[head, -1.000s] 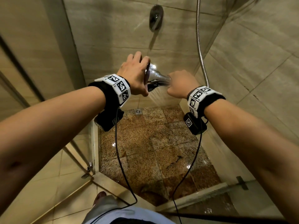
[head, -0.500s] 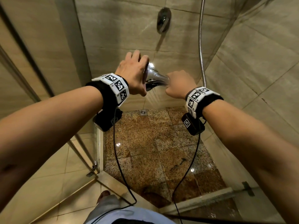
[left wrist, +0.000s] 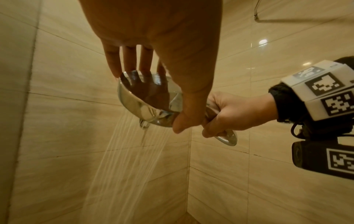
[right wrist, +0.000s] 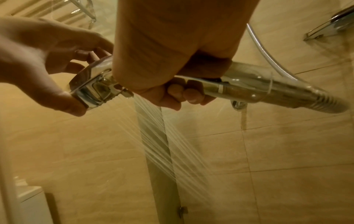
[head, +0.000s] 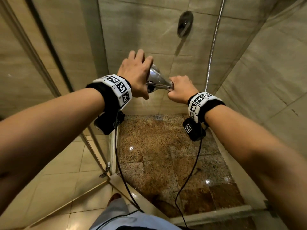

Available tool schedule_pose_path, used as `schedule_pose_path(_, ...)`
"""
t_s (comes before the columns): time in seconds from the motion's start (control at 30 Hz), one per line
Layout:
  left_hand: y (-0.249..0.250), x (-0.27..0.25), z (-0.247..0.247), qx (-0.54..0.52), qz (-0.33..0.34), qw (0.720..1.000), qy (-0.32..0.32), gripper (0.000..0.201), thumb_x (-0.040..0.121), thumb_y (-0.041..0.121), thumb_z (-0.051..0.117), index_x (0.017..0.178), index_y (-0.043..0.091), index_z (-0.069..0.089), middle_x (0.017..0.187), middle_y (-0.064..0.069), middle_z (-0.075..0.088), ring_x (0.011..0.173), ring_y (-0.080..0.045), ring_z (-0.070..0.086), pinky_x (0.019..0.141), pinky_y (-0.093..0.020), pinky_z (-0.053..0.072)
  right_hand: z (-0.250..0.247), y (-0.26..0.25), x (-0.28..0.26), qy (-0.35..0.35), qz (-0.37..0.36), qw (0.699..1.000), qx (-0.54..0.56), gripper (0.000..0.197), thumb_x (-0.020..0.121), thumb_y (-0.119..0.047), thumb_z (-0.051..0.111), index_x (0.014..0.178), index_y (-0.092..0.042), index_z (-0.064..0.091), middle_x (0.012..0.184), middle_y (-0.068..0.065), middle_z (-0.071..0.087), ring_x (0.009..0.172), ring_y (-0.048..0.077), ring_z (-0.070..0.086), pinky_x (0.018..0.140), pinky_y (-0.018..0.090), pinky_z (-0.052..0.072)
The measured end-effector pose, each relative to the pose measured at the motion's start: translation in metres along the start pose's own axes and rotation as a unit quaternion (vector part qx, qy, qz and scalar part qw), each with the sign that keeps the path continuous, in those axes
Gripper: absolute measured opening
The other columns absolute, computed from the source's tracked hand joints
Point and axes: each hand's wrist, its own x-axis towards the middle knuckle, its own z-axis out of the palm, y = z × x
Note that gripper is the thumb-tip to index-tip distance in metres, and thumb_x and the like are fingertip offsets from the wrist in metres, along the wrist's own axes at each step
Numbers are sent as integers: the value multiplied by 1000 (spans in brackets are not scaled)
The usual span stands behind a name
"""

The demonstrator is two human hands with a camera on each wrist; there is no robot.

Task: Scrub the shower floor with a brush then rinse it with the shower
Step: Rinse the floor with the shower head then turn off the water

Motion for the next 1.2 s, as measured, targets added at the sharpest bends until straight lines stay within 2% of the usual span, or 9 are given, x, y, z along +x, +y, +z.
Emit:
schedule_pose_path(0.07,-4,-2,-1,14,-5,1000,-5,103,41,48,88,125,16,39,118,-10,39,107,-29,37,85,-44,45,5,-5,3,-5,-5,1000,6,17,75,-15,53,64,-19,42,64,-2,48,71,27,50,65,28,38)
schedule_pose_path(0.17,-8,-3,-1,29,-6,999,-18,102,40,51,87,123,16,40,117,-10,38,107,-29,37,85,-44,45,10,-10,6,-22,-10,999,24,11,77,-12,53,69,-17,48,70,4,54,71,27,51,64,27,38)
schedule_pose_path(0.27,-8,-4,1,32,-9,999,-33,100,40,55,86,122,16,42,116,-10,38,107,-29,37,85,-43,43,13,-9,5,-39,-12,998,47,19,77,-9,53,62,-17,43,70,8,56,70,29,53,61,27,38)
schedule_pose_path(0.43,-2,3,8,-22,-29,995,-91,94,42,58,85,120,19,47,114,-7,37,109,-28,36,90,-43,41,8,-2,0,-77,8,995,60,25,76,-5,55,58,-16,41,73,13,56,69,28,52,58,28,37)
schedule_pose_path(0.57,5,9,17,-69,-41,988,-132,90,41,52,87,117,21,50,111,-4,37,109,-26,37,87,-40,41,6,8,-4,-113,37,990,70,15,74,-3,58,64,-11,49,68,11,56,63,23,51,50,24,35)
schedule_pose_path(0.8,23,16,21,-48,0,995,-83,97,39,48,89,119,17,44,115,-8,39,109,-28,37,86,-43,44,9,25,-8,-59,38,998,-9,16,74,-12,54,62,-17,44,74,9,59,76,32,58,66,32,47)
schedule_pose_path(0.9,26,19,20,-44,8,996,-72,98,41,48,89,121,16,42,117,-9,38,110,-28,37,87,-41,43,3,27,-10,-55,41,998,-13,17,74,-12,53,62,-19,43,68,4,54,74,31,55,65,33,44)
schedule_pose_path(1.03,31,24,19,-70,1,992,-100,96,41,49,88,120,18,45,116,-7,38,110,-27,37,88,-42,44,-4,33,-13,-63,54,997,1,17,75,-11,52,61,-16,44,65,5,53,69,30,52,60,28,36)
schedule_pose_path(1.2,32,31,18,-107,-22,980,-165,89,41,46,88,117,21,50,112,-4,39,108,-25,38,87,-39,46,-9,36,-15,-104,62,992,40,14,72,-3,55,62,-10,48,74,19,61,69,29,57,58,30,42)
